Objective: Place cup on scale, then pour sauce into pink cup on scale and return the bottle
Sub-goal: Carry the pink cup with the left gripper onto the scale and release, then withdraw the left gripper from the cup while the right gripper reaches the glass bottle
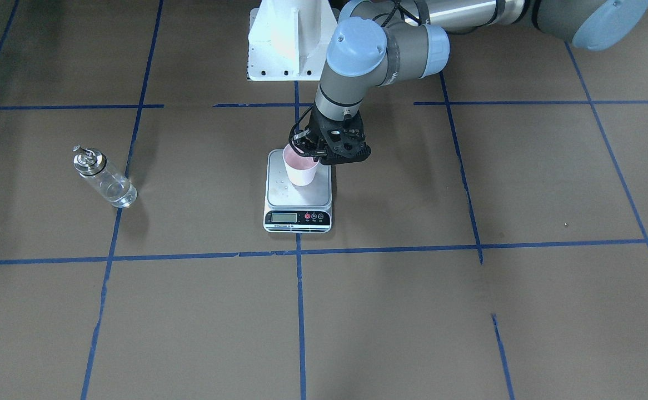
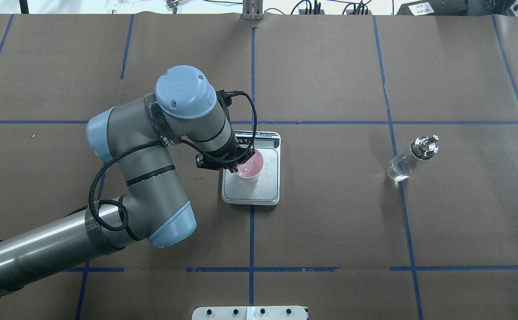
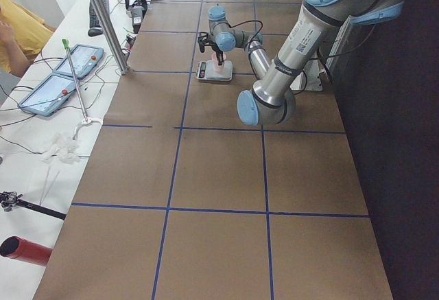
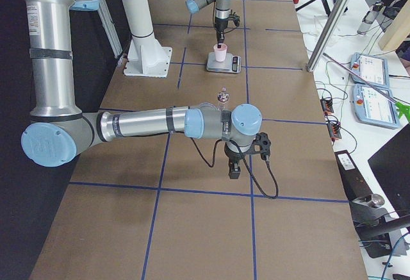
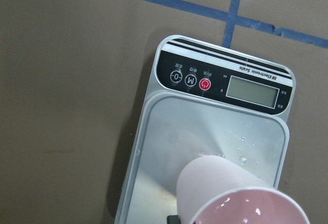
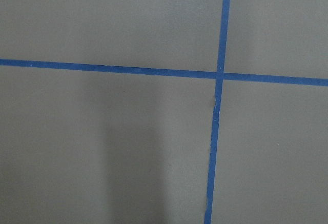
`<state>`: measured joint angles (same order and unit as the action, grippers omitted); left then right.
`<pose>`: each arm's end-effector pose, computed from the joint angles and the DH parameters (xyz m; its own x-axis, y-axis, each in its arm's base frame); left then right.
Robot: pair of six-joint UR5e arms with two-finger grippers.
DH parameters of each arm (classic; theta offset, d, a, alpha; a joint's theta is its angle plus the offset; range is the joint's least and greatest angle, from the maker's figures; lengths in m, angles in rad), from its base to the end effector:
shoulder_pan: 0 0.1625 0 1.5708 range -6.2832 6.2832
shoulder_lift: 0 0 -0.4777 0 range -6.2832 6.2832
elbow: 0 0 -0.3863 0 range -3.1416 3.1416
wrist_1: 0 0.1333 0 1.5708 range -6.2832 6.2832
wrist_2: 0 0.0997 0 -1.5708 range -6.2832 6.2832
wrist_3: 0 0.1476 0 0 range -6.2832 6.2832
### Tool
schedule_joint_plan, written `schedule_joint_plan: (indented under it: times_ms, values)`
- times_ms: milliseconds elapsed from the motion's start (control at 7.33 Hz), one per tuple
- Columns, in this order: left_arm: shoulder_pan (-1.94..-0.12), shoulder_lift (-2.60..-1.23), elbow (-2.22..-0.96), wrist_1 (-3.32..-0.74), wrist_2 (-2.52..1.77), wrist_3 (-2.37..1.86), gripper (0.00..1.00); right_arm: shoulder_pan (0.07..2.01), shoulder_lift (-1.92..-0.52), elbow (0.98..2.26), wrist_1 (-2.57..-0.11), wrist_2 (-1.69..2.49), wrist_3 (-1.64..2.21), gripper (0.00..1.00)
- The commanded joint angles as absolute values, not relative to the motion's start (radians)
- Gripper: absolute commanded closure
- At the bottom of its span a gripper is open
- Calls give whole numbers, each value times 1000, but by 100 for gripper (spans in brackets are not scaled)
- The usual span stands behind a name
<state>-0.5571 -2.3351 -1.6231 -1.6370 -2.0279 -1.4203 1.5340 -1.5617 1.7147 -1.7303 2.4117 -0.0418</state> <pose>0.6096 -0.4601 0.2329 0.5606 -0.1907 -0.8058 0.1021 0.9816 -0.1613 0.0054 -0.4857 0.6804 0.6644 -0.0614 0.7448 0.0646 0.9976 0.0246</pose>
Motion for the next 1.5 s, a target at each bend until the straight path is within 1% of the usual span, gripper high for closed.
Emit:
schedule_joint_plan:
  times_ms: [0, 273, 409, 545, 682, 818, 955, 1227, 1364]
  values:
    - [-557, -2332, -1629, -1643, -2032, -1417, 49, 1534, -1559, 1723, -1730, 2425, -40, 0]
    - [-569, -2326, -1702, -1632, -2037, -1419, 48, 1534, -1563, 1724, -1683, 2520, -40, 0]
    - [-599, -2300, -1757, -1631, -2039, -1420, 48, 1534, -1568, 1724, -1586, 2517, -38, 0]
    - [-620, -2252, -1828, -1623, -2040, -1419, 49, 1517, -1577, 1738, -1504, 2516, 103, 0]
    - [-623, -2214, -1868, -1615, -2039, -1419, 49, 1423, -1586, 1815, -1385, 2476, 296, 0]
    - [-623, -2211, -1868, -1615, -2037, -1419, 49, 1357, -1641, 1883, -1286, 2471, 336, 0]
    - [-624, -2209, -1870, -1614, -2037, -1419, 49, 1326, -1652, 1943, -1258, 2482, 410, 0]
    - [-629, -2207, -1870, -1614, -2037, -1419, 49, 1214, -1646, 2086, -1256, 2470, 651, 0]
    - [-641, -2207, -1871, -1614, -2039, -1417, 49, 1137, -1644, 2133, -1232, 2456, 786, 0]
